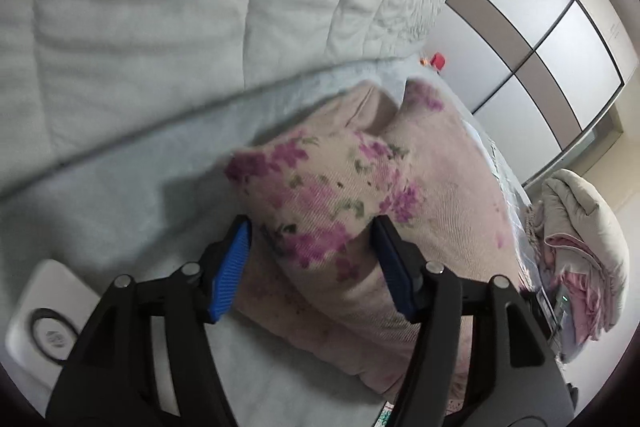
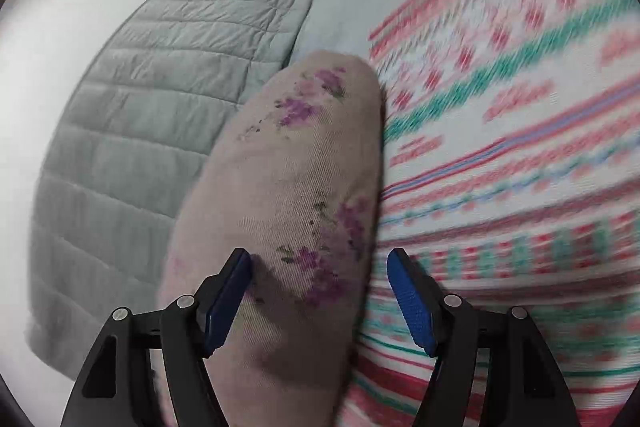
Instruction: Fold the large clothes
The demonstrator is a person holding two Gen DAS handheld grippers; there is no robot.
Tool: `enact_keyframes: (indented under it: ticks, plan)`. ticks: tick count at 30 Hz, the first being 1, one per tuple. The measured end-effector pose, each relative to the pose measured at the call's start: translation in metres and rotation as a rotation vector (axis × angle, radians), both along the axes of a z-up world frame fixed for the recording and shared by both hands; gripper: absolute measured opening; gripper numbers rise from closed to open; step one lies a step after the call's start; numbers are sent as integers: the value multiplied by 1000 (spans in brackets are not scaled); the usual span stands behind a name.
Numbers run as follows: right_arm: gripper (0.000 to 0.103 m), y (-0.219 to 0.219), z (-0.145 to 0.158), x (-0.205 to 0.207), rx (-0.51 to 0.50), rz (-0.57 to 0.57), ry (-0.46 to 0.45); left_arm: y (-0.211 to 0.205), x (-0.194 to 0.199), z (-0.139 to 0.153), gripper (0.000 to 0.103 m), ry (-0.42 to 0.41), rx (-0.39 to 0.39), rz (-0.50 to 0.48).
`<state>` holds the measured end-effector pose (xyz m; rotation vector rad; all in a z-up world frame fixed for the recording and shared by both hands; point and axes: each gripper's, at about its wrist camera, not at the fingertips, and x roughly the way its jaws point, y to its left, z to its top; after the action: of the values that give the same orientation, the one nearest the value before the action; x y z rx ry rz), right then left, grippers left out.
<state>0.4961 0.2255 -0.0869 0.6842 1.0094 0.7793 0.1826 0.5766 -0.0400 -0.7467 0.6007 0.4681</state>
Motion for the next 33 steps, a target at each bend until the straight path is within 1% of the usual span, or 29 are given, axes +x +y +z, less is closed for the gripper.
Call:
enact_keyframes:
  ticks: [1,2,4,6,7,9,10,11,12,13,15,16,18,19,21,23,25,26,28,30,31,33]
  plan:
    - [71,-10,8,-3,-11,5,-15,-2,-7,10,64,21,30,39]
    - [72,-22,16,-5,-5,18,-16,-2,-12,16,64,33,36,61]
    - [72,-45,39,-21,1,33,-27,-6,-36,27,64,15,3,93]
    - [72,-68,63,-36,-18,38,-78,-19,-59,34,64,14,-31,117]
    - [72,-77,74,-49,-37,46,-103,-33,-75,40,64,25,-25,127]
    - [73,-92,97,-85,-97,67,-159,-74,-102,52,64,67,36,114]
    - [73,-91,112,-99,-127,86,-190,-101,-116,62,65,84,92,104]
    - [76,-97,124,-123,-151,120,-225,-124,-130,69,71,87,132,96]
    - [79,-104,133,-147,-171,145,-246,-155,-145,79,75,87,180,67]
    - [80,-108,143,-169,-195,170,-265,-176,-155,85,82,75,211,31]
    - [82,-118,161,-214,-204,223,-305,-213,-167,97,84,53,263,-9]
    - [82,-124,169,-233,-203,239,-325,-244,-181,107,85,64,316,-20]
    - [84,-134,185,-274,-198,261,-386,-281,-196,118,90,94,387,-12]
    - [85,-141,189,-291,-194,262,-411,-300,-208,123,93,105,426,-2]
    - [87,-155,192,-324,-189,263,-449,-334,-224,124,93,113,497,-4]
    - [88,-164,186,-345,-175,285,-450,-357,-233,120,93,128,551,-10]
    - [89,-174,175,-370,-163,329,-440,-370,-238,120,93,129,579,-1]
    - [89,-178,171,-377,-169,335,-447,-377,-242,120,93,127,587,8]
    - [90,-183,161,-394,-204,327,-499,-386,-247,115,93,126,608,43]
    - [90,-184,153,-406,-271,313,-540,-388,-248,109,93,125,616,62]
    - [90,-184,152,-410,-285,311,-557,-391,-250,106,93,125,612,65]
    - [90,-188,150,-415,-280,298,-595,-393,-249,96,93,137,597,65]
